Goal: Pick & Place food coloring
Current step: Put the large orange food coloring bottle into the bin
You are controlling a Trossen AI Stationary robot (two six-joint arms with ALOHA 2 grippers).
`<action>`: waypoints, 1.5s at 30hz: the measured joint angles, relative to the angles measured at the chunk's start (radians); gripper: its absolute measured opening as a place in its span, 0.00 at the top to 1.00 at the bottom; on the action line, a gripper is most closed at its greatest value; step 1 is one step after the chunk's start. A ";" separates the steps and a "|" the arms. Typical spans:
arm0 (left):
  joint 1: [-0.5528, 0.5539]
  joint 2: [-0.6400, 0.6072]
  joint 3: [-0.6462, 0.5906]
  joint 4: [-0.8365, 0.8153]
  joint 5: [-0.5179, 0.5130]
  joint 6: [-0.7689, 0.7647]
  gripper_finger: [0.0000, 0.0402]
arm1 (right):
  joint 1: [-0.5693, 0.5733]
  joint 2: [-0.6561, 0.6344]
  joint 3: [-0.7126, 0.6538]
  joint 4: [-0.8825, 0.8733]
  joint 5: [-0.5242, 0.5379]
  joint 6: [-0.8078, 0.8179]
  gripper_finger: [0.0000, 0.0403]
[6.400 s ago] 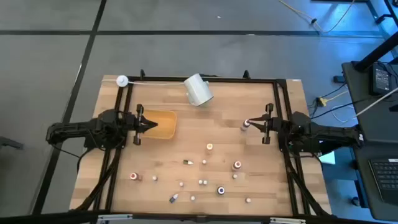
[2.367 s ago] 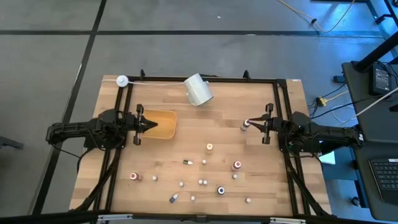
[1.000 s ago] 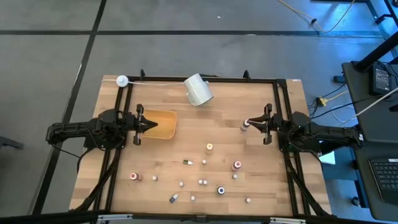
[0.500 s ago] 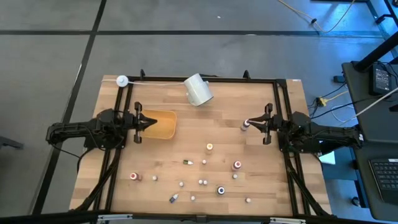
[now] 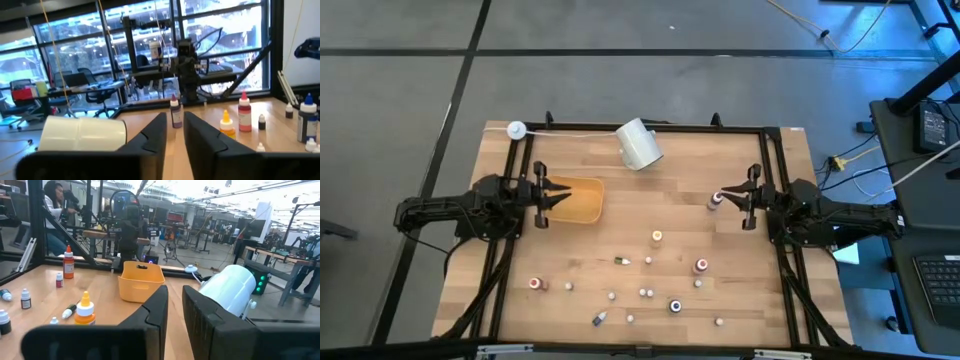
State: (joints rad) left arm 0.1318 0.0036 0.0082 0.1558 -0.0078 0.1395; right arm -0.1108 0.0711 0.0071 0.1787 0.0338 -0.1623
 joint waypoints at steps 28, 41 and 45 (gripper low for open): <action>0.000 0.000 0.000 0.006 0.026 -0.179 0.46 | 0.000 0.000 0.000 -0.002 0.063 0.025 0.85; 0.000 0.000 0.000 0.006 0.019 -0.179 0.47 | 0.000 0.000 0.000 -0.052 0.062 0.024 0.85; 0.000 0.000 0.000 0.004 -0.103 -0.194 0.46 | 0.000 0.000 0.000 -0.051 0.068 -0.005 0.85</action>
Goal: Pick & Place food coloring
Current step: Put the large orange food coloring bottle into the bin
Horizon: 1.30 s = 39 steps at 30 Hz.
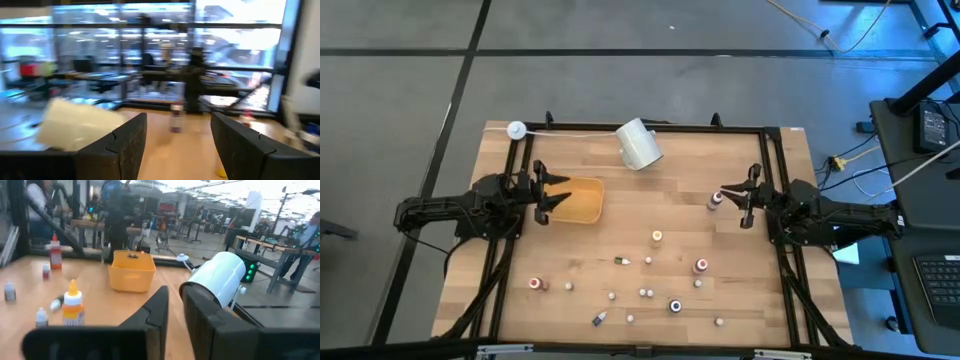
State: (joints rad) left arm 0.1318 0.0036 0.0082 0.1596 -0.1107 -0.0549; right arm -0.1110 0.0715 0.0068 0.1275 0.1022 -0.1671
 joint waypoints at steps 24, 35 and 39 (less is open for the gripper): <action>-0.001 0.012 0.014 -0.004 -0.104 -0.016 0.50 | 0.000 0.000 0.000 0.001 0.081 -0.208 0.85; -0.001 0.100 0.162 -0.219 -0.097 -0.072 0.50 | 0.000 0.000 0.000 0.001 0.081 -0.208 0.85; -0.001 0.177 0.212 -0.283 -0.153 -0.068 0.50 | 0.000 0.000 0.000 0.001 0.081 -0.208 0.85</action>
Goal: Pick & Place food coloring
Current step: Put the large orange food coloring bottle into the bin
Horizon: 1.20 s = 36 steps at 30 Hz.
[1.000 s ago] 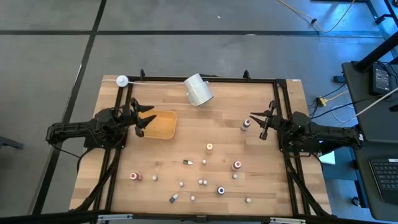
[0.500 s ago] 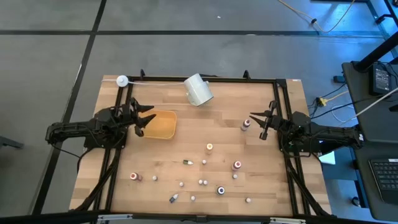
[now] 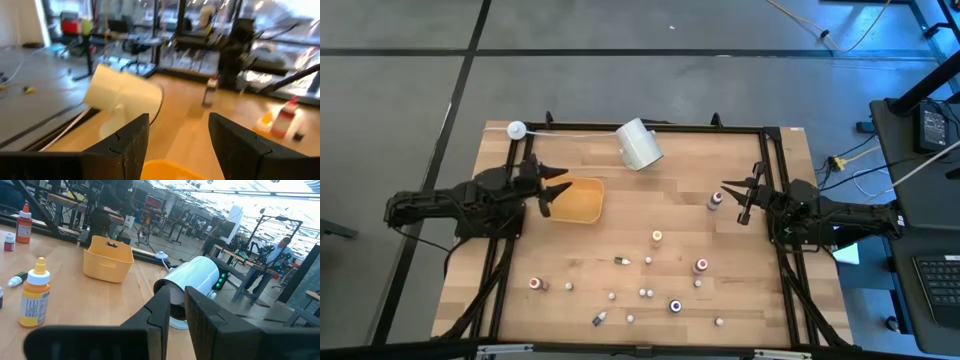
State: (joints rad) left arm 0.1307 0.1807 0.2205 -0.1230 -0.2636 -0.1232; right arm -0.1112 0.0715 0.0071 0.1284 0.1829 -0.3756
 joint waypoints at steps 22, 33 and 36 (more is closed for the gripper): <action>0.000 0.141 0.012 -0.001 -0.005 -0.197 0.50 | 0.000 0.000 0.000 0.000 0.000 0.000 0.85; 0.000 0.141 0.012 -0.001 0.027 -0.197 0.50 | 0.000 0.000 0.000 0.000 0.000 0.000 0.85; 0.000 0.141 0.012 -0.001 0.082 -0.197 0.50 | 0.000 0.000 0.000 0.000 0.000 0.000 0.85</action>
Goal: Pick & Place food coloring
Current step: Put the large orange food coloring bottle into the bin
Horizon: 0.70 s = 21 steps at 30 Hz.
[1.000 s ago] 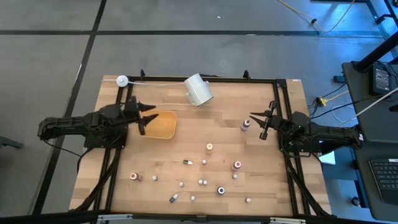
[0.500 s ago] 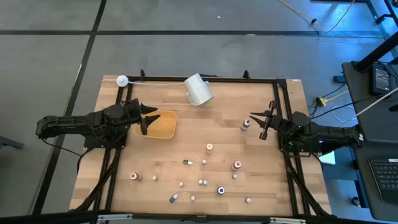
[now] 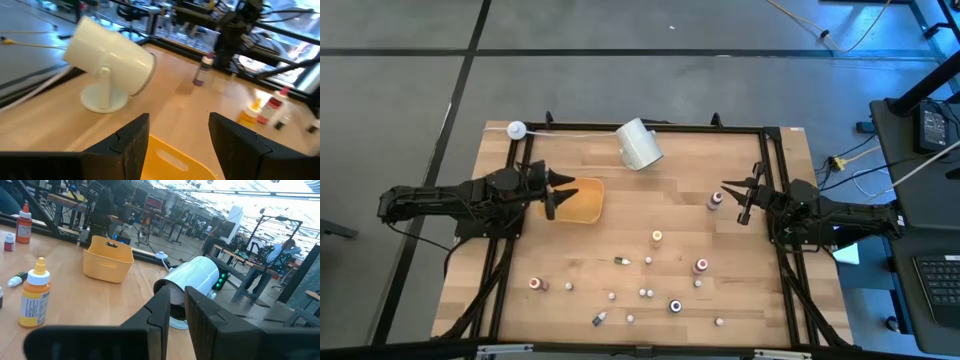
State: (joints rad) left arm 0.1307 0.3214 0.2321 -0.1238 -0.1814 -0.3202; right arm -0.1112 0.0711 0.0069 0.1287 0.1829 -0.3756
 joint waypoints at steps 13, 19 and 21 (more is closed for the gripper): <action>0.000 0.000 0.000 0.001 0.048 0.005 0.50 | 0.000 0.000 0.000 0.000 0.000 0.000 0.85; -0.001 0.023 0.084 0.008 0.077 0.092 0.50 | 0.000 0.000 0.000 0.000 0.000 0.000 0.85; -0.012 0.060 0.134 -0.017 0.080 0.104 0.51 | 0.000 0.000 0.000 0.000 0.000 0.000 0.85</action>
State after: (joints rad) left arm 0.1191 0.3819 0.3659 -0.1409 -0.1017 -0.2161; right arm -0.1112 0.0711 0.0071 0.1290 0.1833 -0.3756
